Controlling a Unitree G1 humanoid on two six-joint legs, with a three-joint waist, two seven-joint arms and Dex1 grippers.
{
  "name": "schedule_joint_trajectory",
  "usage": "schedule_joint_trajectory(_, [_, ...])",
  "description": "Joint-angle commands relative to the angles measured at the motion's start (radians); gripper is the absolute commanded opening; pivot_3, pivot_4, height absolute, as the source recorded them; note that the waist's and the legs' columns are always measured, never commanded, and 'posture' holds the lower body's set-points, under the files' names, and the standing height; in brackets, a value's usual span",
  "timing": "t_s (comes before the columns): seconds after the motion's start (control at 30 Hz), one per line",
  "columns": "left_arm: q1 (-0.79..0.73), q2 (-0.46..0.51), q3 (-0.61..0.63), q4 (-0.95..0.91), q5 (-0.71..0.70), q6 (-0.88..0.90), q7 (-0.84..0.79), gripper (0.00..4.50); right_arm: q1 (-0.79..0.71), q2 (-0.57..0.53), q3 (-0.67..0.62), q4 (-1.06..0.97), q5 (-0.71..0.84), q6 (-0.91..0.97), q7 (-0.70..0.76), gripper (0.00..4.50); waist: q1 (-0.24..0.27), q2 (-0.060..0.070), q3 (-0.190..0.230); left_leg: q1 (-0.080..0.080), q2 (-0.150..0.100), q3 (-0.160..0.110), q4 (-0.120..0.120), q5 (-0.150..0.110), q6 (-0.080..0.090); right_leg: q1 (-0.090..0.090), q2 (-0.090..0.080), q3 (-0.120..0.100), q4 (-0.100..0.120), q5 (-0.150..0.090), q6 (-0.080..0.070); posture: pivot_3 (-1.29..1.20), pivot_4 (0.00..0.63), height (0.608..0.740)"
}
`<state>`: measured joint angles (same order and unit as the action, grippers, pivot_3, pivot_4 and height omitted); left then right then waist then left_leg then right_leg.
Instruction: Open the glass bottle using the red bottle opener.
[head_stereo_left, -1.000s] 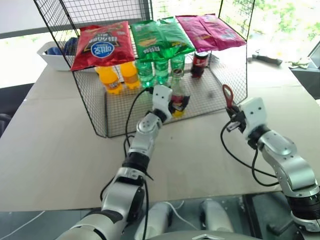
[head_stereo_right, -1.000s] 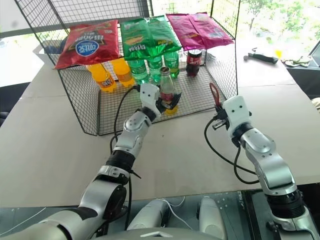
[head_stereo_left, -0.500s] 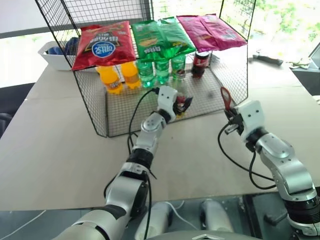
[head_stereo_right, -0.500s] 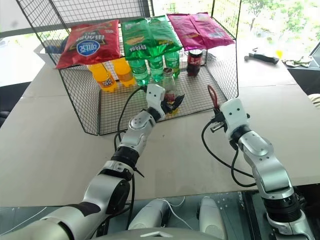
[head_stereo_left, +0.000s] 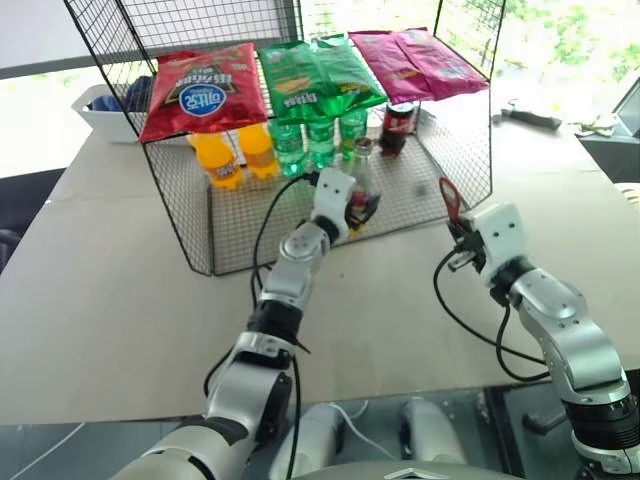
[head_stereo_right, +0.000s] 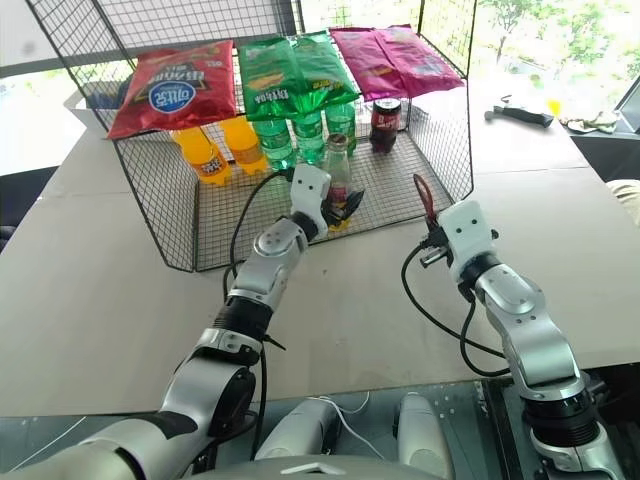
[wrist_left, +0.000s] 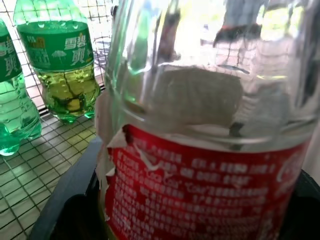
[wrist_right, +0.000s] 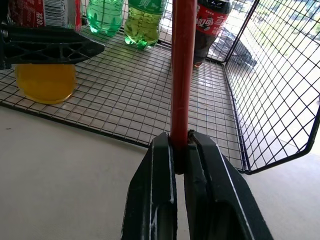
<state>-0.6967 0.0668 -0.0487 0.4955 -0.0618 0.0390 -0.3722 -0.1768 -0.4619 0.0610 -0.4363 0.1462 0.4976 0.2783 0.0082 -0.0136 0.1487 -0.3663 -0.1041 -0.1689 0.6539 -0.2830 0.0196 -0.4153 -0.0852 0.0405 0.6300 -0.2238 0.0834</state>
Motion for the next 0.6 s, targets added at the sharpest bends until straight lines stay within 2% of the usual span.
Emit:
schedule_joint_trajectory(0.03, [-0.014,0.02,0.01,-0.119,-0.054,0.026,-0.07,2.85,-0.001,0.007,-0.025,-0.039,-0.008,-0.019,0.008,0.0,0.0,0.0,0.0,0.0,0.0,0.0,0.0,0.0,0.0,0.0,0.0,0.0,0.0,0.0,0.0,0.0,0.15,0.74])
schedule_joint_trajectory(0.13, [0.016,0.032,0.021,-0.18,-0.12,0.052,-0.145,2.85,-0.003,0.011,-0.025,-0.039,-0.012,-0.02,0.009,0.0,0.0,0.0,0.0,0.0,0.0,0.0,0.0,0.0,0.0,0.0,0.0,0.0,0.0,0.0,0.0,0.0,0.15,0.74])
schedule_joint_trajectory(0.27, [0.118,0.087,0.021,-0.355,-0.28,0.14,-0.347,2.85,0.006,0.019,-0.023,-0.046,-0.02,-0.017,0.011,0.0,-0.006,0.0,0.0,0.0,0.0,0.0,-0.001,0.0,0.0,-0.001,0.0,0.0,-0.001,0.0,0.0,0.0,0.15,0.74])
schedule_joint_trajectory(0.43, [0.199,0.147,0.022,-0.466,-0.333,0.206,-0.407,2.85,0.013,0.02,-0.029,-0.05,-0.023,-0.015,0.017,0.0,-0.017,0.0,0.0,-0.001,0.0,0.0,0.0,0.0,0.0,-0.002,0.0,0.0,0.0,0.0,0.0,0.0,0.15,0.74])
schedule_joint_trajectory(0.6, [0.291,0.223,0.035,-0.526,-0.346,0.197,-0.46,2.85,0.014,0.026,-0.027,-0.049,-0.027,-0.015,0.019,0.0,-0.021,0.0,0.0,0.0,0.0,0.0,0.0,0.0,0.0,-0.001,0.0,0.001,0.002,0.0,0.0,0.0,0.15,0.74])
